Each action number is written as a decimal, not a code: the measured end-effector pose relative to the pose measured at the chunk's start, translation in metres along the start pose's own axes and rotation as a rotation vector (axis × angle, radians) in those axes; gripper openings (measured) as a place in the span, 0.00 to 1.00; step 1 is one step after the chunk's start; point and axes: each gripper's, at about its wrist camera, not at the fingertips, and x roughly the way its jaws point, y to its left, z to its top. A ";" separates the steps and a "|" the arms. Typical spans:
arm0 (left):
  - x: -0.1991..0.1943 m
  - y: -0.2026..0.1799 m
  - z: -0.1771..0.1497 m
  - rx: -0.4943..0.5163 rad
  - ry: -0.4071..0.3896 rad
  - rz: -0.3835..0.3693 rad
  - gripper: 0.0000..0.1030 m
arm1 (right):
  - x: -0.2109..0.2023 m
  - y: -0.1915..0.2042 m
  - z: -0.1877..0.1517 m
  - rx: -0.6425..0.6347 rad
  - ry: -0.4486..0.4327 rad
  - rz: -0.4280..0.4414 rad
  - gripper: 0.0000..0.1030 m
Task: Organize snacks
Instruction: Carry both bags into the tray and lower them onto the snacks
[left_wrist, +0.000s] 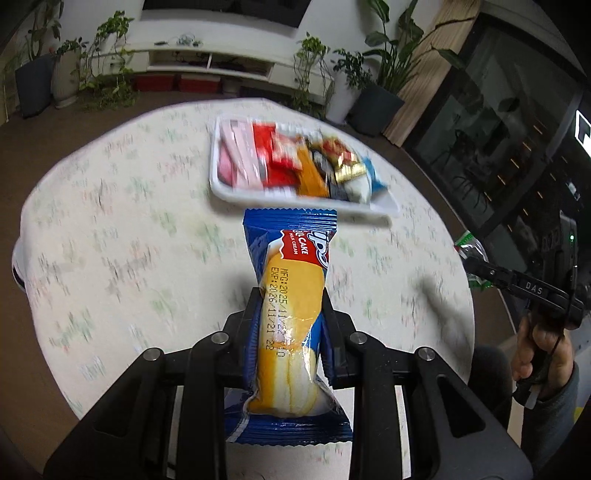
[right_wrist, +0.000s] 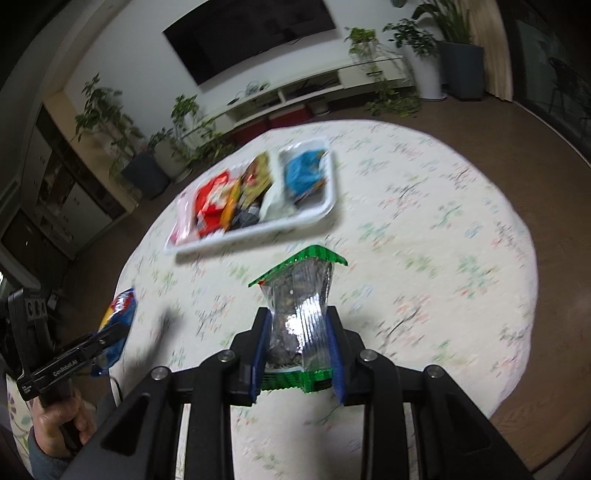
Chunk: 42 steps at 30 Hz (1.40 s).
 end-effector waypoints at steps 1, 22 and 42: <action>-0.002 0.000 0.011 0.004 -0.013 0.000 0.24 | -0.003 -0.004 0.007 0.008 -0.012 -0.002 0.30; 0.124 -0.010 0.178 0.000 -0.019 0.024 0.24 | 0.090 0.088 0.171 -0.111 -0.028 0.110 0.30; 0.197 0.010 0.149 -0.009 0.021 0.042 0.26 | 0.200 0.094 0.157 -0.231 0.082 -0.033 0.31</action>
